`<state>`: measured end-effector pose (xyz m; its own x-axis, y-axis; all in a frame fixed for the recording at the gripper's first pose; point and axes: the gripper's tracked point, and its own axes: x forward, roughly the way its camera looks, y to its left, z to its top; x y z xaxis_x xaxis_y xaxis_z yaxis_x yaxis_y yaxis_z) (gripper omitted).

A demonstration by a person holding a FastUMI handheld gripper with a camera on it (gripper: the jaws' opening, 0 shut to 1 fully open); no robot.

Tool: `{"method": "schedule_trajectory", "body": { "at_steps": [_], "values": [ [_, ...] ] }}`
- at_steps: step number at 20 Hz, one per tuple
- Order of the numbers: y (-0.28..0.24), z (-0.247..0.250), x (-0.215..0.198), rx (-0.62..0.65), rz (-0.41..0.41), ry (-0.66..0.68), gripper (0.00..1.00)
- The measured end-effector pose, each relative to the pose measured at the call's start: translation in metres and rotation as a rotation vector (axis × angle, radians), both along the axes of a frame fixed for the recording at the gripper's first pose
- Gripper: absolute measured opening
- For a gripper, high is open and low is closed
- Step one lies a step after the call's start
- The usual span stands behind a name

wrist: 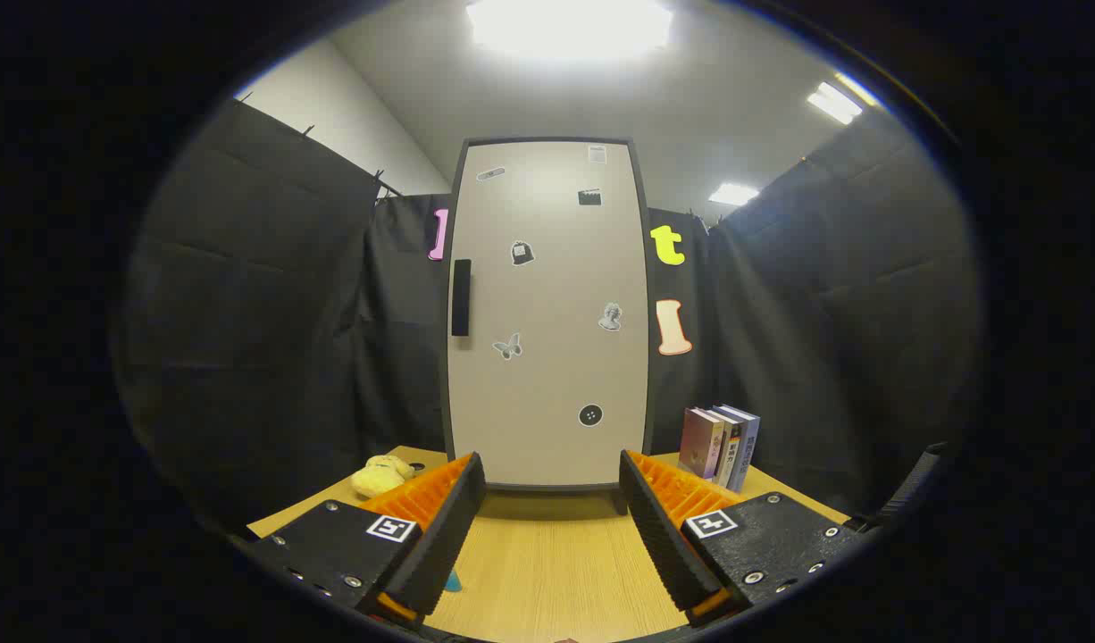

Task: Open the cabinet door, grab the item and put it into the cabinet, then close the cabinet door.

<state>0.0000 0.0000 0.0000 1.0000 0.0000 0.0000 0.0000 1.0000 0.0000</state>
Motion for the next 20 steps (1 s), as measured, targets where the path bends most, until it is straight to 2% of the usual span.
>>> {"method": "schedule_trajectory", "body": {
  "at_steps": [20],
  "values": [
    [-0.02, -0.002, 0.004, 0.038, -0.005, 0.025, 0.94]
  ]
}}
